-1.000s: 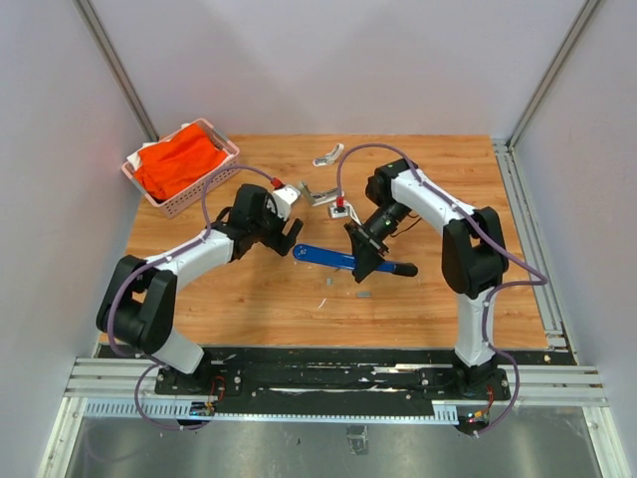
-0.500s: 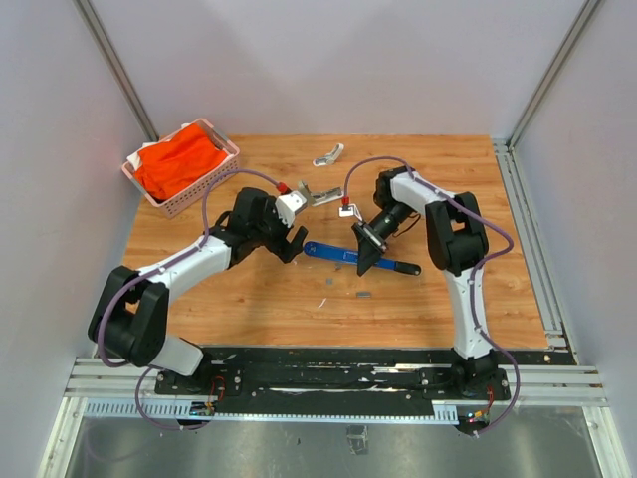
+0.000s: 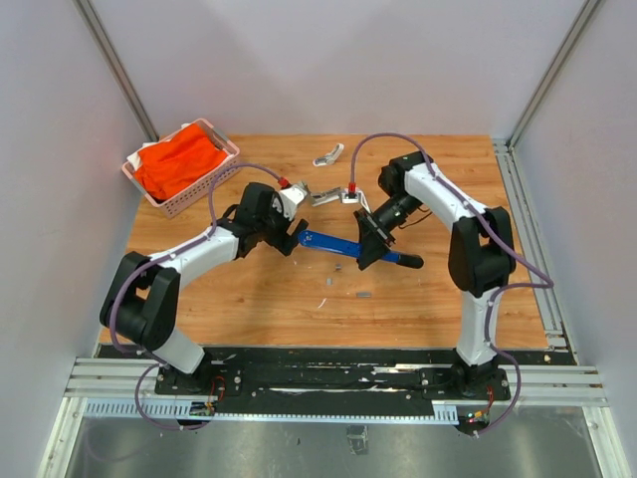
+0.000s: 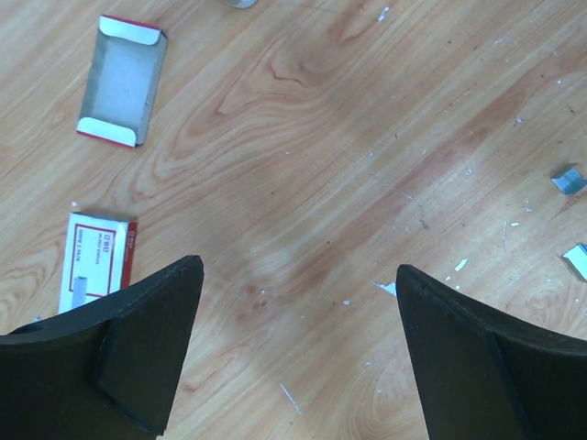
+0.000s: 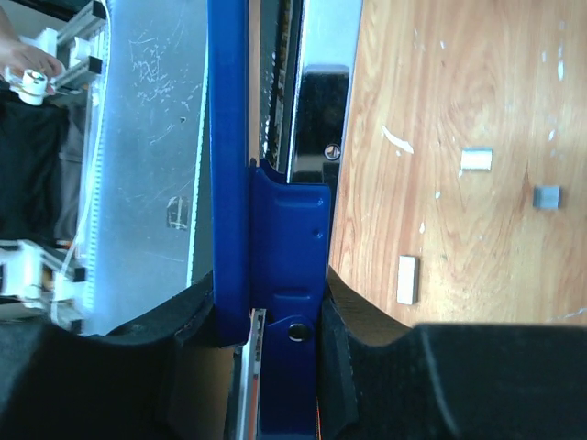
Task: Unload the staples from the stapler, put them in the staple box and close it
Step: Unload the staple at the center of the board.
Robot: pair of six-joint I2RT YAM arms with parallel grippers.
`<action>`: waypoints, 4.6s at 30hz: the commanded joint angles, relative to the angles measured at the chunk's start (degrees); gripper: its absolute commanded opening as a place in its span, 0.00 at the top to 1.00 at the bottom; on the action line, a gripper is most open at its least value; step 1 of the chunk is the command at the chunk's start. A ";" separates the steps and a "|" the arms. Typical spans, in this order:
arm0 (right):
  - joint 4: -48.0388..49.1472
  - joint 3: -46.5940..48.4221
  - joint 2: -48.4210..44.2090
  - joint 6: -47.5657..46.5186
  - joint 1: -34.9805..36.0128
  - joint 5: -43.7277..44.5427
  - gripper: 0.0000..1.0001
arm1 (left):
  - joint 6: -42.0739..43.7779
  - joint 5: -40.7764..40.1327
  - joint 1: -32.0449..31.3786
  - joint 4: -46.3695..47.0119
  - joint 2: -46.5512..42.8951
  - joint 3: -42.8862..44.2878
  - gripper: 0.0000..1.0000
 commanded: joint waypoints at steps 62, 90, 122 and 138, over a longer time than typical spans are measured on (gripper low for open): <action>94.64 -52.98 -47.89 -6.43 13.02 62.69 1.00 | 0.28 -1.98 5.59 -0.16 -7.71 -1.85 0.06; 173.70 -80.71 -46.51 -56.29 22.03 76.42 1.00 | 3.00 -3.76 5.60 -1.76 -14.06 0.57 0.05; 178.30 -87.32 -52.27 -70.94 25.31 58.19 0.99 | 15.11 30.27 3.51 -10.78 -23.83 5.43 0.04; 175.87 -81.32 -47.28 -58.27 24.65 71.50 0.99 | 15.55 30.07 -0.56 -11.35 -22.75 6.43 0.05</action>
